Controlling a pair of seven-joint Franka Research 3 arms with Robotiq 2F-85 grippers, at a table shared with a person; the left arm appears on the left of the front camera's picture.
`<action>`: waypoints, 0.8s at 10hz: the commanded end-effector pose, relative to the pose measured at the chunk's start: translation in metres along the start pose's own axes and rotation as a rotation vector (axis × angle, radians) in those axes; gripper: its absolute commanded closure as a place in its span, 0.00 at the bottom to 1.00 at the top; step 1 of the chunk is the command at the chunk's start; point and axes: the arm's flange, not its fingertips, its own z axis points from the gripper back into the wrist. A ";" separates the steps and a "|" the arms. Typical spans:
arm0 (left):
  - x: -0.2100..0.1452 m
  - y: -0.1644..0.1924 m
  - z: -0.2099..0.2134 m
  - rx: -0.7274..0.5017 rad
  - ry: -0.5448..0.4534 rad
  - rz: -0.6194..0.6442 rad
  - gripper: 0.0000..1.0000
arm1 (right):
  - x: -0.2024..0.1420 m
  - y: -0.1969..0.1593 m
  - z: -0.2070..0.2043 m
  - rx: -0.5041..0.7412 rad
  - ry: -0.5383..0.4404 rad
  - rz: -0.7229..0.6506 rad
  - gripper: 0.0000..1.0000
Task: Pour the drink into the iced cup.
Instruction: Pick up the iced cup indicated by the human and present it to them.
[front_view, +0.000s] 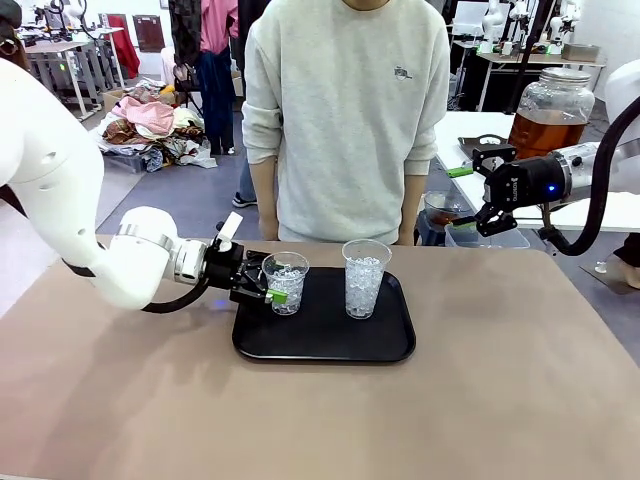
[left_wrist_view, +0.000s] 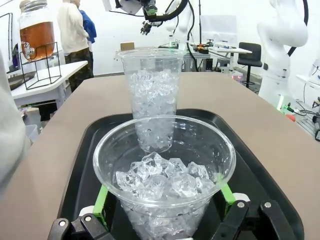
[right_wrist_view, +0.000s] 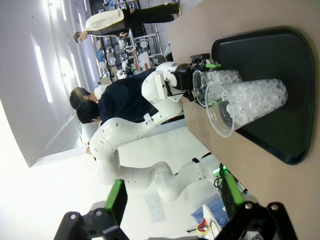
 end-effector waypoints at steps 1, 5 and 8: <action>0.001 0.005 -0.004 -0.007 0.004 0.011 0.00 | -0.001 0.001 0.000 0.001 -0.001 0.000 0.00; 0.002 0.006 -0.010 -0.034 0.003 0.026 0.20 | -0.001 0.001 0.000 0.001 -0.001 0.000 0.00; 0.002 0.004 -0.010 -0.019 -0.007 0.009 0.40 | -0.001 0.001 0.000 0.001 -0.001 0.000 0.00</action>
